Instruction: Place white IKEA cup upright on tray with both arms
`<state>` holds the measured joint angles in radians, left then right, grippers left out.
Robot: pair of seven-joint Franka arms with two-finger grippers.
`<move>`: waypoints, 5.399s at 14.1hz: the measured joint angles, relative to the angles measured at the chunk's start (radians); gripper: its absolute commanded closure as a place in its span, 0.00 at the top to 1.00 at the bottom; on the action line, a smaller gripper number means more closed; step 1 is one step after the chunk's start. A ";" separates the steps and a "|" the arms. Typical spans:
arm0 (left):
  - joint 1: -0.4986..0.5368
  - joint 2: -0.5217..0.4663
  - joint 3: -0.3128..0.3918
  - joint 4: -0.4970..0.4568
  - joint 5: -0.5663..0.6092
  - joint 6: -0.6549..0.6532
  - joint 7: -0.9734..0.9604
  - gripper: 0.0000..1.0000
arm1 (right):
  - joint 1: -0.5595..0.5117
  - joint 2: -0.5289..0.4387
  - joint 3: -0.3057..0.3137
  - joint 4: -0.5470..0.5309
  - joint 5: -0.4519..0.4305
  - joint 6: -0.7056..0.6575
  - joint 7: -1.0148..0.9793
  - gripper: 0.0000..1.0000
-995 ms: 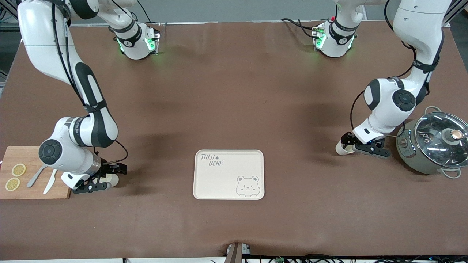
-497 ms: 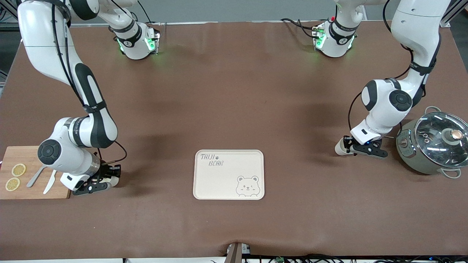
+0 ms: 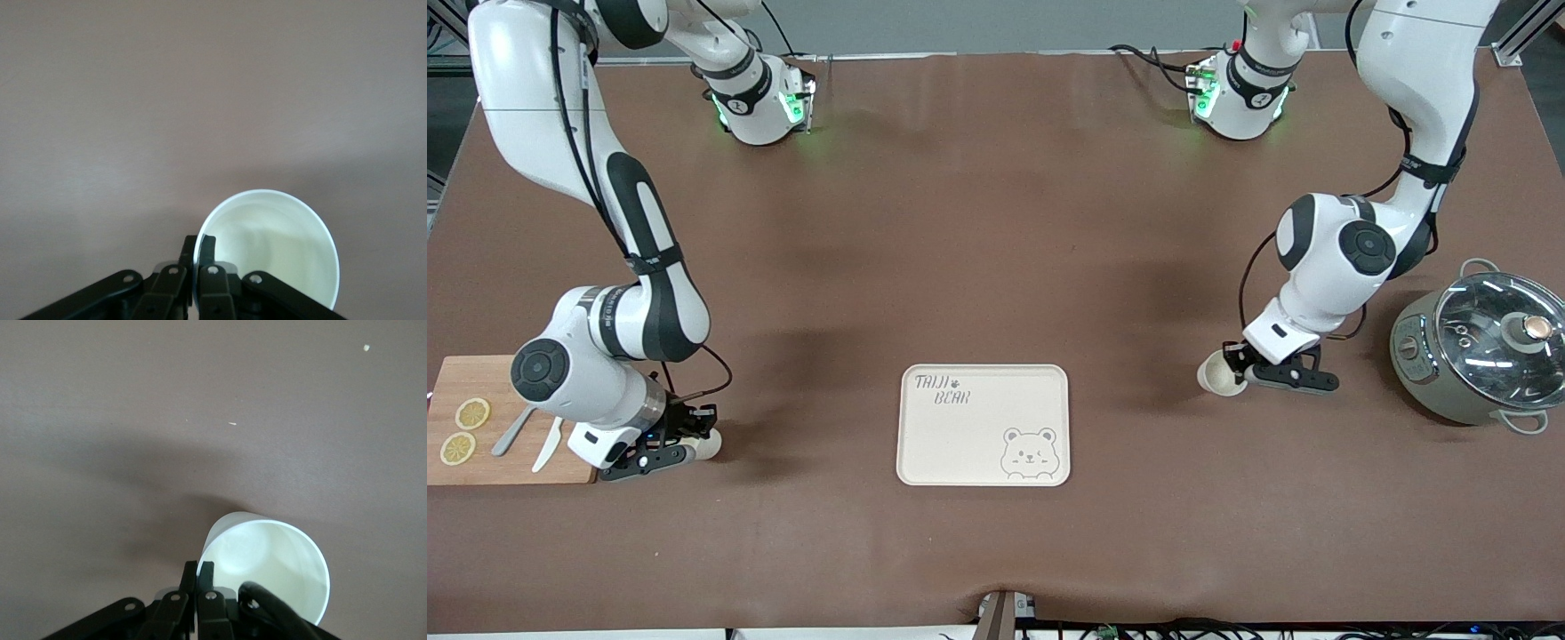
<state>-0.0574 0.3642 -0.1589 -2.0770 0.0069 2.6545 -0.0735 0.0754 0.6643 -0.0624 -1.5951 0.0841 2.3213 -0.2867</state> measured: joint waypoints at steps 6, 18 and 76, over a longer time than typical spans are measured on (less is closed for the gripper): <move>-0.150 0.018 -0.001 0.201 0.000 -0.185 -0.278 0.00 | 0.013 -0.015 0.084 0.032 0.013 -0.003 0.073 0.00; -0.488 0.355 0.092 0.658 0.169 -0.285 -0.807 0.00 | 0.091 -0.038 0.297 0.075 0.012 0.002 0.418 0.00; -0.138 0.155 0.270 0.769 -0.030 -0.759 0.155 1.00 | -0.084 -0.059 0.328 0.380 -0.282 -0.484 0.524 1.00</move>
<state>-0.1956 0.5189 0.1110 -1.3080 -0.0233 1.8957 0.0816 -0.0082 0.6050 0.2655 -1.2146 -0.1978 1.8369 0.2373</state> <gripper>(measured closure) 0.000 0.000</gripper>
